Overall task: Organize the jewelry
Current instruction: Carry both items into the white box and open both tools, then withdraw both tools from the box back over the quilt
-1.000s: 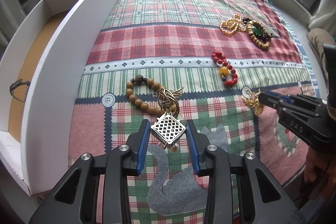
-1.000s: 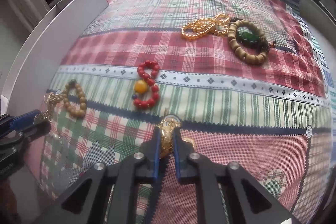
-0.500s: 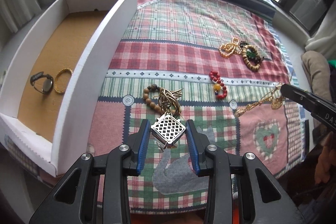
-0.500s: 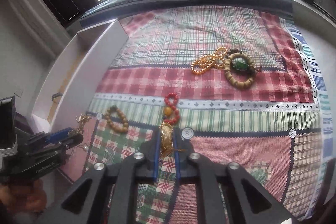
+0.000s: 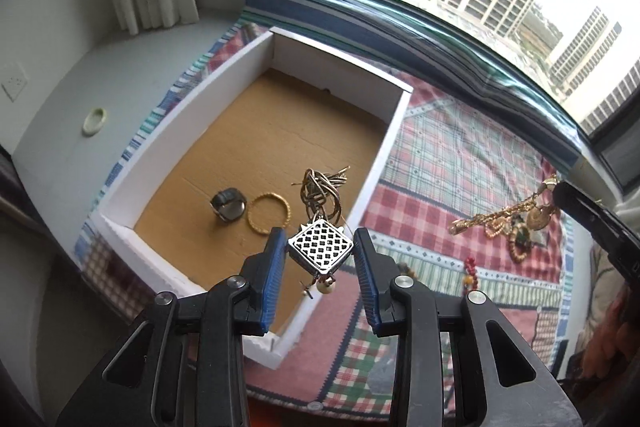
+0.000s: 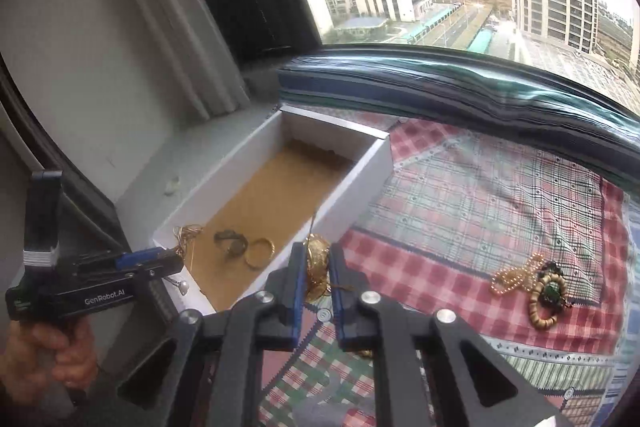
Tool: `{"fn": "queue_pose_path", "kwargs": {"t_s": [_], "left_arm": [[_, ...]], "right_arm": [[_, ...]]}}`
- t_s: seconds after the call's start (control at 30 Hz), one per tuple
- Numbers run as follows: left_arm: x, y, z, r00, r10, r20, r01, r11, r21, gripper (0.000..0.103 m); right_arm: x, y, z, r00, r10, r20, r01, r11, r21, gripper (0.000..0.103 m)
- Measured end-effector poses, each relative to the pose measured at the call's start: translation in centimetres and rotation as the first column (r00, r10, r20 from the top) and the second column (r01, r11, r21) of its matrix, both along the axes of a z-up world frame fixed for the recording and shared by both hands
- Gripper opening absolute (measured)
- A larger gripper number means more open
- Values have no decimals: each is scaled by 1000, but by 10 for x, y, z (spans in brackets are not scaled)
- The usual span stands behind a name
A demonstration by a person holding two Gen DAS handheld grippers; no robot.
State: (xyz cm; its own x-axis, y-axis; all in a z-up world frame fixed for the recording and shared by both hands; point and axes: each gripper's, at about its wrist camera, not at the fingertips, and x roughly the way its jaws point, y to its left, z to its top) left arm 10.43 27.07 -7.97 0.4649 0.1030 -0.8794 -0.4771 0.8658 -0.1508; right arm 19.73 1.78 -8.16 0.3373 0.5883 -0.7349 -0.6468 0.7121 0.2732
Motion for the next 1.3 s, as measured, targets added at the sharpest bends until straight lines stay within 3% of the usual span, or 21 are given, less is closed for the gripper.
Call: {"fn": "queue_pose_path", "kwargs": {"t_s": [0.2,0.4,0.7,0.77,0.83,0.9,0.93,1.1,1.3], "left_arm": [[40,61,-19,1000,28,1,-28,999,15,34],[86,96,-70,998,32,-51,-35,997,-63,34],[108,117,-113,994,48,-97,-56,996,-74,35],[109,118,-119,994,53,-100,-61,995,-79,36],[111,122,-121,994,63,-91,-71,993,-90,49],[108,124,-117,995,75,-68,-81,992,-94,62],[106,124,-112,995,80,-53,-85,993,-88,64],[89,107,-88,998,67,-18,-67,996,-58,65],[48,34,-49,999,-15,37,17,999,-37,71]], "right_arm": [[37,93,-11,996,87,-27,-86,996,37,12],[82,177,-62,983,120,-139,-125,992,-27,12],[115,234,-118,972,138,-192,-165,978,-131,12],[118,239,-125,970,141,-199,-170,976,-135,15],[120,240,-127,970,132,-202,-161,978,-136,15],[121,236,-123,974,114,-197,-140,983,-120,33],[121,233,-118,976,104,-190,-126,986,-107,36],[111,205,-81,991,73,-109,-81,994,-72,37],[76,127,-33,1000,12,1,-12,998,-55,39]]}}
